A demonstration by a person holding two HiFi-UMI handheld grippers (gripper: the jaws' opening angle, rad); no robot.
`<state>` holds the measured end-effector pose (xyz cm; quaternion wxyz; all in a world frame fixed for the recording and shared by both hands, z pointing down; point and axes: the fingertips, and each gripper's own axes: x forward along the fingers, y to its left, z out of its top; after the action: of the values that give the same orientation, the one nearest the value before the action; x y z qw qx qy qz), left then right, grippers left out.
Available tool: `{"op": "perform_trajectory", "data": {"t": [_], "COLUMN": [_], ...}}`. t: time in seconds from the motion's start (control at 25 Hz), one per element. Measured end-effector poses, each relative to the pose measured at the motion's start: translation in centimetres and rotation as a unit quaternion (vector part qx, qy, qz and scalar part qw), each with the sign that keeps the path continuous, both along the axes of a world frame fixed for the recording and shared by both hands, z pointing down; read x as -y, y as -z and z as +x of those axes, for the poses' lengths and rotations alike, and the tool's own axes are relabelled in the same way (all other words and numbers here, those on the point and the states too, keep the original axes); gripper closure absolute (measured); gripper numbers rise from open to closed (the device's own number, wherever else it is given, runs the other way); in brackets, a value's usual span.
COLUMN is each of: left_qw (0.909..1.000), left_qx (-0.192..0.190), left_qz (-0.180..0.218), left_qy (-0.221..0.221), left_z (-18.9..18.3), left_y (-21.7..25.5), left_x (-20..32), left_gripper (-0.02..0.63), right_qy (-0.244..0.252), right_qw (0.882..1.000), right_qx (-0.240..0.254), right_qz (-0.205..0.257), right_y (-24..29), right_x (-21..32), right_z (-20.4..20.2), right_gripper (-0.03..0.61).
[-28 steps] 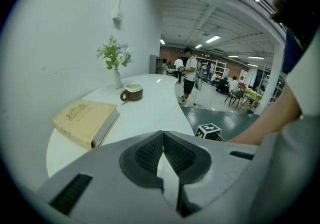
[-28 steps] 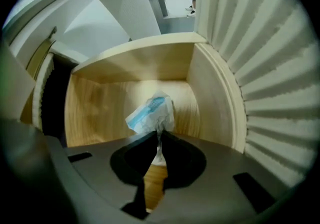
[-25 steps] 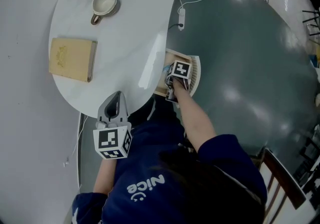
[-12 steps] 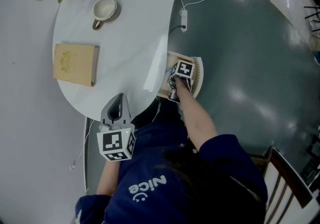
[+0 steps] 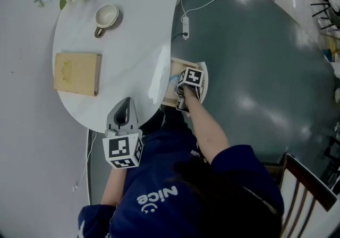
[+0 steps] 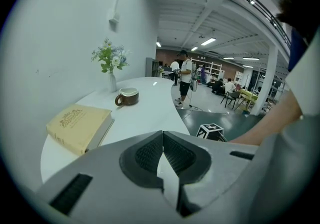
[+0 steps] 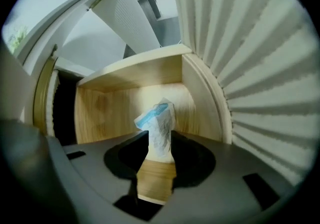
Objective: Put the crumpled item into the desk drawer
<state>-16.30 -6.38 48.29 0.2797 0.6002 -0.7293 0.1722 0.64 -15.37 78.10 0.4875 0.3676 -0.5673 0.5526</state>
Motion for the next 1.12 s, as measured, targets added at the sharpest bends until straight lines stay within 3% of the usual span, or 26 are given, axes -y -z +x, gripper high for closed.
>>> {"op": "perform_trajectory", "data": {"t": [0.44,0.68,1.12], "left_qw": [0.9984,0.9968,0.9935], "left_qx": [-0.023,-0.054,-0.064], "left_qz": [0.042,0.041,0.050], "left_qy": [-0.028,-0.043,-0.080], "left_z": [0.4,1.1,2.3], "left_y": [0.9,0.1,0.0], "left_x": [1.2,1.6,2.4], "left_gripper": [0.609,0.609,0.609], "right_qy": [0.004,0.021,0.015], "right_qw": [0.997,0.992,0.974], "right_qx": [0.038,0.044,0.088], "right_qz": [0.067,0.115,0.206], "right_y": [5.6,9.1,16.0], "right_x": [1.2,1.2,0.8], "right_z": [-0.1,0.7,1.4], "right_gripper": [0.432,0.431,0.433]}}
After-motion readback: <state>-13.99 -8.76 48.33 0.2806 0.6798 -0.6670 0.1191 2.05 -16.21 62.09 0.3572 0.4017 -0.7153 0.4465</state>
